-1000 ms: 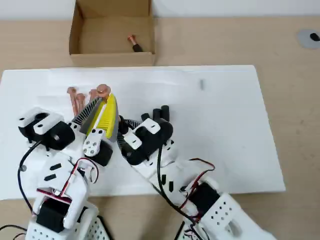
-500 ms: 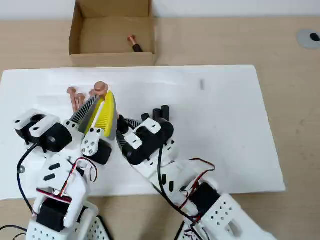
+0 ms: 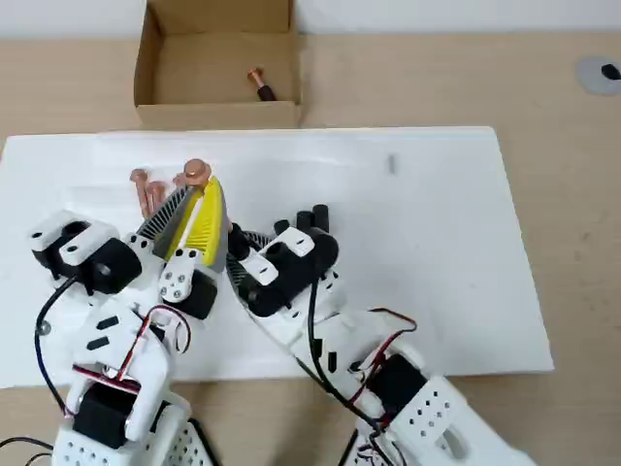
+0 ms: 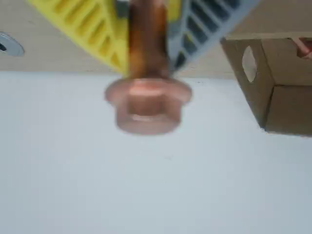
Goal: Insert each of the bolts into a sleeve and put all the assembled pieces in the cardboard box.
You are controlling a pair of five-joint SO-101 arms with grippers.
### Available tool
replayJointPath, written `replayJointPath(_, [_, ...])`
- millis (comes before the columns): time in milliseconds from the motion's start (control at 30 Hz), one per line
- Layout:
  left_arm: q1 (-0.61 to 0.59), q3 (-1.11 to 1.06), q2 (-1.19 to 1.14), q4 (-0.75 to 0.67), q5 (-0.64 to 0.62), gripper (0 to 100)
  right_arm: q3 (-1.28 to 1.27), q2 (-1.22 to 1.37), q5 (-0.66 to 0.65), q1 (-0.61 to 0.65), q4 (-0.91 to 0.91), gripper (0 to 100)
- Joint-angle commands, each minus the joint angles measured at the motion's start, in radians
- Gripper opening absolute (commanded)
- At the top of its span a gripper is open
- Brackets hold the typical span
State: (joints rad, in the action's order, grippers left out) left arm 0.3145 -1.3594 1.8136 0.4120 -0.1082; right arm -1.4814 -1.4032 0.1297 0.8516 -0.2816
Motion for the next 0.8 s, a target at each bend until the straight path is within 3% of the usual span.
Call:
replayJointPath(0, [-0.006, -0.006, 0.007, -0.018, 0.0, 1, 0.081, -0.004, 0.011, -0.015, 0.025, 0.9])
replayJointPath(233, [-0.006, -0.02, 0.007, -0.015, -0.034, 1, 0.077, -0.004, 0.011, -0.016, 0.025, 0.9])
replayJointPath(767, [-0.005, 0.023, 0.008, 0.193, -0.023, 1, 0.073, -0.001, 0.009, -0.021, 0.025, 0.9])
